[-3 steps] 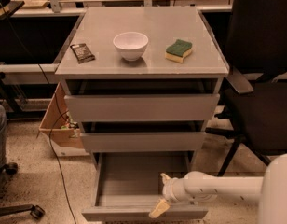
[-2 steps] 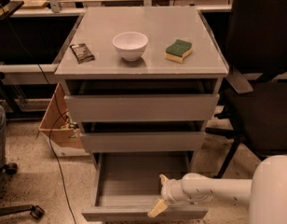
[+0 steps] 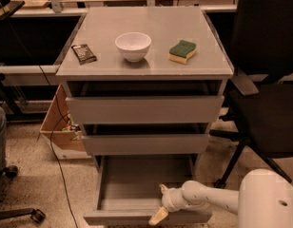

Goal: Close bottom drawer

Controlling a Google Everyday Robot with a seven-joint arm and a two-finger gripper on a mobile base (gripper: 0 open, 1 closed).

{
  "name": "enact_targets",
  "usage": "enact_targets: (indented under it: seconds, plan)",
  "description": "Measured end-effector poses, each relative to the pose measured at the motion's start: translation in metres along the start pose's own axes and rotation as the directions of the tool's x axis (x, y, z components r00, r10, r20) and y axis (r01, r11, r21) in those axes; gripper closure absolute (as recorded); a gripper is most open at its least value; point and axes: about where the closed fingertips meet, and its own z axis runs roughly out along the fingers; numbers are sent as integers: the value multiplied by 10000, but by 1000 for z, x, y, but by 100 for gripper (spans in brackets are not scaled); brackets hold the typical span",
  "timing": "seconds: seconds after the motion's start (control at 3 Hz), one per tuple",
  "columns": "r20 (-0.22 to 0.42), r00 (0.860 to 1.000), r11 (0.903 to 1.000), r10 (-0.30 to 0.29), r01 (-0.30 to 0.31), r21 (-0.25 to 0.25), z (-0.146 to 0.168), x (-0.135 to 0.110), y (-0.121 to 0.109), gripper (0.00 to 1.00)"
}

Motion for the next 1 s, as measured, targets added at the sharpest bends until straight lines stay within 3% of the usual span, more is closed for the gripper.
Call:
enact_targets:
  seconds: [0.33, 0.67, 1.0]
  plan:
    - [147, 9999, 9999, 46, -44, -112, 18, 9, -7, 0]
    - [462, 9986, 9996, -273, 268, 113, 19, -2, -24, 18]
    - [903, 9896, 9931, -1116, 1078, 464, 15, -41, -49, 46]
